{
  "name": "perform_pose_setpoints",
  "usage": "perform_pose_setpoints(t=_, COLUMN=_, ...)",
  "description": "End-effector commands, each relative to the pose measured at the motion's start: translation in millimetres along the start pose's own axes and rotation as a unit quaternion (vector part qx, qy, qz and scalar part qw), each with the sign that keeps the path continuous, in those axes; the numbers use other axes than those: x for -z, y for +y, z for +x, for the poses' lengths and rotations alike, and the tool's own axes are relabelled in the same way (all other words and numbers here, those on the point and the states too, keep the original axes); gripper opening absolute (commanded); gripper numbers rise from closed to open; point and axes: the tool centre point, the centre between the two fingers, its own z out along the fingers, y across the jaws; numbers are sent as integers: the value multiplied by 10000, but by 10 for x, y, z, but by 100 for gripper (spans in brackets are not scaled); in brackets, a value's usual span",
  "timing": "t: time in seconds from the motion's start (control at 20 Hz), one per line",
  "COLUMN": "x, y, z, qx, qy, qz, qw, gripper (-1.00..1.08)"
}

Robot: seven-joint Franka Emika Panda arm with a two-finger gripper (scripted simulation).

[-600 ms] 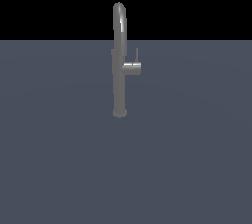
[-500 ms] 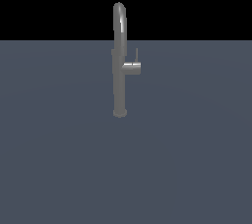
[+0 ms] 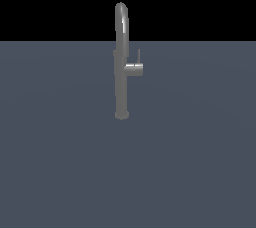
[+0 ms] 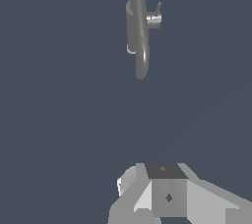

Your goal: Turn on the faucet by rotating a designated handle.

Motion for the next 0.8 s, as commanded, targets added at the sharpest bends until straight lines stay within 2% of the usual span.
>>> perform_pose_setpoints(t=0.0, x=-2, y=-10, z=66, qx=-85, qy=-90, qz=77, qw=9999, gripper=-100)
perform_pose_setpoints(t=0.4, x=-22, y=-45, z=406, qx=-523, qy=-544, qz=478, qw=9960, gripper=-100)
perform_pose_setpoints(t=0.75, x=-77, y=-51, z=793, qx=-1017, qy=-1059, qz=934, qw=9847, gripper=-100)
